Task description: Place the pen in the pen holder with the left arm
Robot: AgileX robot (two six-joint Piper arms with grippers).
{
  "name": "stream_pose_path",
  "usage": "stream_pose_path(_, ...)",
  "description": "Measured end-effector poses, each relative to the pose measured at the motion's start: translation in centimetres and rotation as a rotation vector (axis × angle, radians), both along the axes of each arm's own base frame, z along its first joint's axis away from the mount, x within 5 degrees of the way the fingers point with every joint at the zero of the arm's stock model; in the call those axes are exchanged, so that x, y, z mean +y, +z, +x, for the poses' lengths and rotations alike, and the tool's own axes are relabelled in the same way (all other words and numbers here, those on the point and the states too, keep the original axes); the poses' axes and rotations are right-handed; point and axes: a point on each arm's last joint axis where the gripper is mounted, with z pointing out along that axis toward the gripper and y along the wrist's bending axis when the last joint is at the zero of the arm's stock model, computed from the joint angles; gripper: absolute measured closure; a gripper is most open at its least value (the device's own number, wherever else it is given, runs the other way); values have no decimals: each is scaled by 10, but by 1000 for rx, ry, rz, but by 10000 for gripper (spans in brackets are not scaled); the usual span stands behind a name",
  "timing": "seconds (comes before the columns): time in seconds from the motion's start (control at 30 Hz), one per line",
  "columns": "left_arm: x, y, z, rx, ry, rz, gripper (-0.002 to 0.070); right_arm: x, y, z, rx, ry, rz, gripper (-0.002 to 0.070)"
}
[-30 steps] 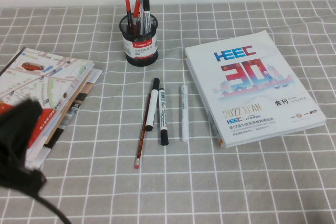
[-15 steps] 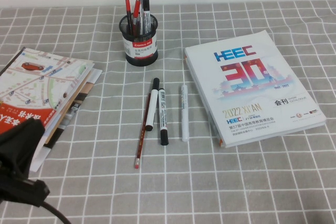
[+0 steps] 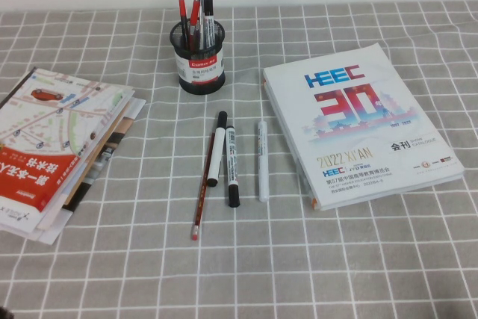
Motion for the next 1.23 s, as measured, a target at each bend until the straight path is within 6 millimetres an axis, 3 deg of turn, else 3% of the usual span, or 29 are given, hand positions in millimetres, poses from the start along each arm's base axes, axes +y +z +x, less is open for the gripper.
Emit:
stream_pose_path(0.13,5,-20,-8,-55,62,-6,675,0,0,0,0,0,0,691)
stream_pose_path(0.27,7,-26,-14,-63,75,-22,675,0,0,0,0,0,2,691)
stream_pose_path(0.63,7,-57,-17,281,82,11,676,0,0,0,0,0,4,691)
stream_pose_path(1.23,8,-61,-18,318,88,40,676,0,0,0,0,0,4,691)
